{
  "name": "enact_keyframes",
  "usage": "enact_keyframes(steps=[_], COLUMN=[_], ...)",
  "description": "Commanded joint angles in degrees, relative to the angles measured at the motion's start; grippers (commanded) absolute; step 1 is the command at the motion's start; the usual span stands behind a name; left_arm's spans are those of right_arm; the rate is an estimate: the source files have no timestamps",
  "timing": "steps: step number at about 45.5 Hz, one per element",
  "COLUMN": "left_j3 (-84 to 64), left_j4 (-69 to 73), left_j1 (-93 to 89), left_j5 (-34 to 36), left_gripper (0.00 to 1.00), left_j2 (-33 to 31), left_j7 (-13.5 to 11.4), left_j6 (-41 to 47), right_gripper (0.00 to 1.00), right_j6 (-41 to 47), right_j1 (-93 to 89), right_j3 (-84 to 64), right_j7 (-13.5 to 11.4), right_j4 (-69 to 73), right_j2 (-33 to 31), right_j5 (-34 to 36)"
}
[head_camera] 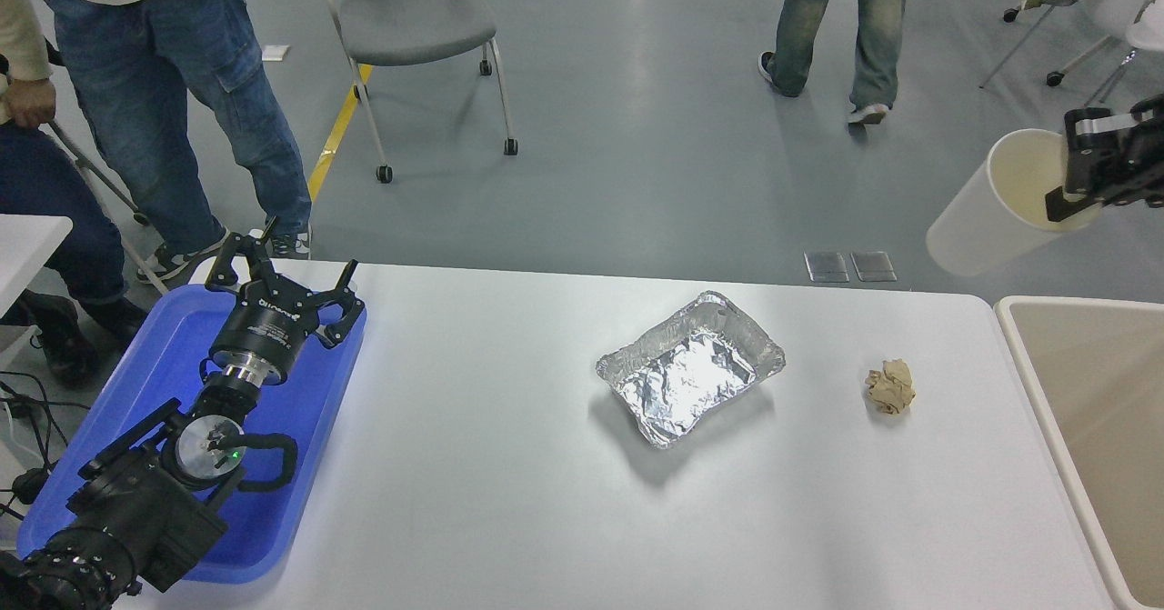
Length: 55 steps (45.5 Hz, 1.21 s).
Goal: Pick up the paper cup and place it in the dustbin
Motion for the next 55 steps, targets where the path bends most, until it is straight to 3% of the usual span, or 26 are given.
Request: enact_keyframes(steps=[1,10,31,38,50,55], left_j3=[0.0,0.0,0.1,0.1,0.0,0.0], left_j4=[0.0,0.0,0.0,0.0,0.0,0.0], left_j1=[0.0,0.0,0.0,0.0,0.0,0.0], left_j5=[0.0,0.1,0.1,0.0,0.0,0.0], left_gripper=[1.0,1.0,1.0,1.0,1.0,1.0], left_j2=[0.0,0.0,0.0,0.0,0.0,0.0], left_j7=[0.0,0.0,0.0,0.0,0.0,0.0], left_j6=[0.0,0.1,0.1,0.1,0.0,0.0], right_gripper=[0.0,0.0,0.0,0.0,0.0,0.0], right_j6=[0.0,0.0,0.0,0.0,0.0,-6.2], right_j1=[0.0,-2.7,-15.9,-27.0,-53.3,-62.5], right_j3=[-9.1,-15.9,-12.5,-3.4,18.0,25.9], right_j7=[0.0,0.0,0.1,0.1,0.0,0.0], right_j4=[-0.7,-2.9,-20.4,-27.9,-37.2,-39.6], right_j2=[-4.2,-6.0,-22.2,-27.1,-28.0,-28.0], right_j5=[-0.5,-0.5,-5.5,-7.6,-7.4,-7.0])
